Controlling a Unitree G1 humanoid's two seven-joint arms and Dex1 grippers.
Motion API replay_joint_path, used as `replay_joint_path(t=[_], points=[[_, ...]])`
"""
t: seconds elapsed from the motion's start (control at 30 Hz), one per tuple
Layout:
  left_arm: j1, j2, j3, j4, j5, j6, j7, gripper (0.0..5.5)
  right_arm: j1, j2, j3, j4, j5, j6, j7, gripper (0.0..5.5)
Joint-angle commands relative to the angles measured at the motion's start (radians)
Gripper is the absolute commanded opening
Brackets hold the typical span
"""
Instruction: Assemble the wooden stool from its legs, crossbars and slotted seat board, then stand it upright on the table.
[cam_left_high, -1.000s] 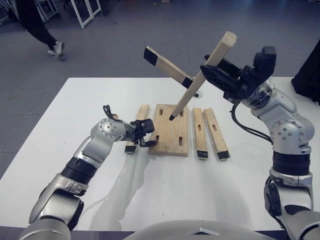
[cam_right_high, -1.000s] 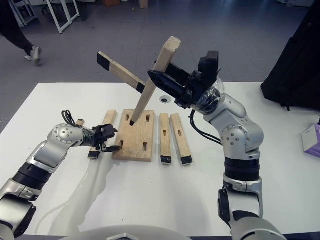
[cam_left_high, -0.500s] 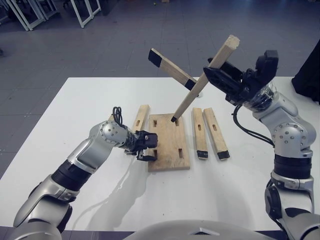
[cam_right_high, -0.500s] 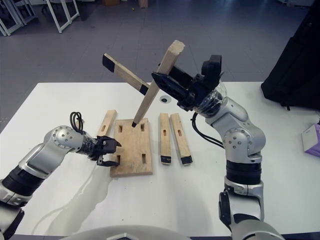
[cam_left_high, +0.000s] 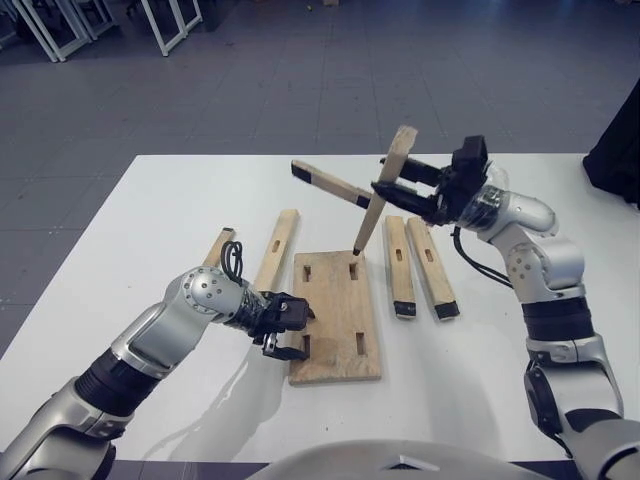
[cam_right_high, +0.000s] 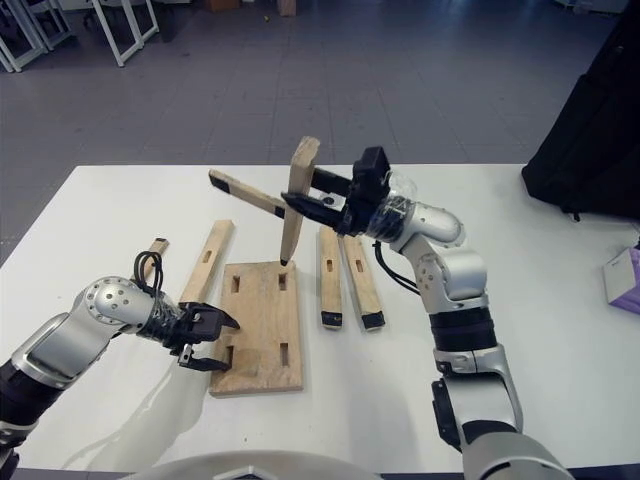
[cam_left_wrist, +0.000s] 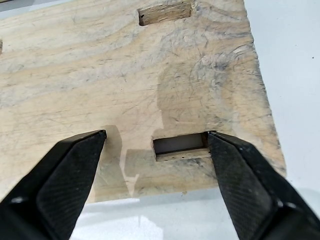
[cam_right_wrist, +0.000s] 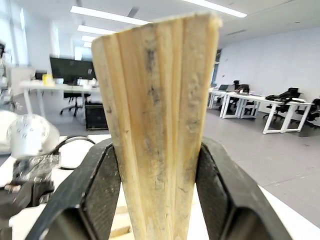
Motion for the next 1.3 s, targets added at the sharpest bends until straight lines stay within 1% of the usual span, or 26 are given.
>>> replay_joint_path(t=[0.03,0.2,0.37,0.5,0.6,0.67,0.77,0.93,1.0,1.1,1.2,1.3], points=[[0.026,0.008,-0.031,0.024,0.021,-0.002,-0.007,3.74,-0.045,-0.011,0.041,0.074,-0.051,-0.065,0.104,2.02],[0.034,-0.008,-0.036,0.032,0.028,-0.006,0.015,3.74,-0.056,-0.019,0.071,0.154,-0.092,-0.105,0.204,2.02],[0.039,-0.014,-0.042,0.044,0.042,-0.016,0.034,3.74,-0.090,-0.028,0.100,0.220,-0.094,-0.065,0.290,2.02],[0.044,-0.024,-0.046,0.046,0.049,-0.016,0.050,3.74,-0.191,-0.029,0.101,0.375,-0.105,0.003,0.334,2.02],[0.044,-0.040,-0.055,0.049,0.059,-0.015,0.066,3.74,-0.248,-0.030,0.121,0.496,-0.155,-0.009,0.359,2.02],[0.044,-0.046,-0.055,0.052,0.062,-0.015,0.070,3.74,-0.260,-0.032,0.139,0.534,-0.181,-0.009,0.373,2.02],[0.046,-0.049,-0.053,0.055,0.062,-0.018,0.070,3.74,-0.253,-0.039,0.170,0.572,-0.212,0.019,0.391,2.02],[0.041,-0.057,-0.060,0.063,0.066,-0.024,0.067,3.74,-0.221,-0.047,0.153,0.575,-0.141,0.181,0.452,2.02],[0.042,-0.058,-0.062,0.063,0.068,-0.026,0.068,3.74,-0.209,-0.065,0.176,0.577,-0.151,0.213,0.492,2.02],[0.046,-0.058,-0.066,0.059,0.072,-0.026,0.072,3.74,-0.212,-0.086,0.200,0.580,-0.162,0.228,0.527,2.02],[0.046,-0.061,-0.070,0.060,0.077,-0.026,0.077,3.74,-0.219,-0.095,0.203,0.608,-0.189,0.166,0.517,2.02],[0.052,-0.059,-0.071,0.063,0.080,-0.031,0.082,3.74,-0.217,-0.099,0.225,0.621,-0.209,0.159,0.522,2.02]])
